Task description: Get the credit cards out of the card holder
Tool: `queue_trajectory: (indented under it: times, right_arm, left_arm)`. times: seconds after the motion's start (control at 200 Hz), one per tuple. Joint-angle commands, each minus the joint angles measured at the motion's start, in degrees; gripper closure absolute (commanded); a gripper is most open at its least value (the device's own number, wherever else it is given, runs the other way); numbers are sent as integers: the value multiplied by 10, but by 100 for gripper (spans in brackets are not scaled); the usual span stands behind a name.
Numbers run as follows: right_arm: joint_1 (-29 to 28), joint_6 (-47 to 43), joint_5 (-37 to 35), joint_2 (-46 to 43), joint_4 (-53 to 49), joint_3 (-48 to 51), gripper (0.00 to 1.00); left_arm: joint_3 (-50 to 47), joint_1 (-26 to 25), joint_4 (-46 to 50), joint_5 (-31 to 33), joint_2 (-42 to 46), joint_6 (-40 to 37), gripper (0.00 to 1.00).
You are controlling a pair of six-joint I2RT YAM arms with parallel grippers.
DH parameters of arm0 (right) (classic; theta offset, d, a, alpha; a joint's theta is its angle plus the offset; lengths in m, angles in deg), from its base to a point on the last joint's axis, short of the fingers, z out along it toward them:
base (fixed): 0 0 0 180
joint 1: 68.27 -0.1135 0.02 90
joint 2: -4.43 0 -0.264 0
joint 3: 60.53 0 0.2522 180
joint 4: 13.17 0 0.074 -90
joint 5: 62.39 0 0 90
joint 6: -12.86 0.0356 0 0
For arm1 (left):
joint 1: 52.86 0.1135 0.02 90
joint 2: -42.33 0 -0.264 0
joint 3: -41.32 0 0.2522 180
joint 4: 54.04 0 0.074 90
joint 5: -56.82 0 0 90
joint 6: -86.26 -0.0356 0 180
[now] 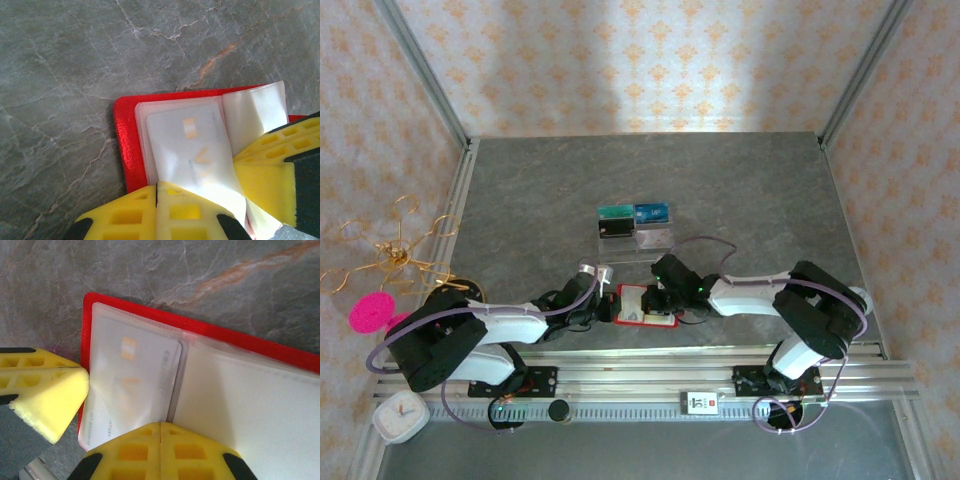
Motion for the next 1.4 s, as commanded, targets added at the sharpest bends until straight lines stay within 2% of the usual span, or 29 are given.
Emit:
queue_trajectory:
  times: [0.0,0.165,0.3,0.405,0.476,0.541,0.751,0.956,1.061,1.261,1.326,1.397]
  right_arm:
    - [-6,3,-39,-8,-12,20,100]
    - [-6,5,-86,-45,-77,22,100]
    - [-6,8,-97,-67,-84,27,100]
    - [-6,-6,-68,-76,-58,25,100]
    - [-6,-9,-47,-75,-46,22,90]
    - [-6,-9,-25,-77,-30,22,86]
    - [-6,-8,0,-64,-14,23,83]
    - [-6,1,-5,-51,-6,34,83]
    - [-6,0,12,-52,6,36,77]
    - [-6,0,-23,-50,-32,30,73]
    - [-6,3,-27,-41,-36,30,73]
    - [-6,5,-26,-33,-32,30,78]
  left_arm:
    - [-17,-13,39,-22,-13,-2,100]
    - [-19,-14,44,-18,-3,-2,100]
    - [-19,-14,40,-19,-4,-2,100]
    - [-20,-14,37,-21,-5,-2,100]
    - [-19,-13,35,-21,-12,-3,100]
    - [-18,-14,35,-21,-17,-3,100]
    - [-19,-14,32,-21,-18,-2,100]
    - [-20,-13,31,-22,-17,-2,100]
    - [-19,-13,31,-23,-18,-2,100]
    - [-19,-14,30,-23,-18,-2,100]
    - [-19,-13,28,-25,-20,-3,100]
    - [-19,-13,28,-24,-20,-2,100]
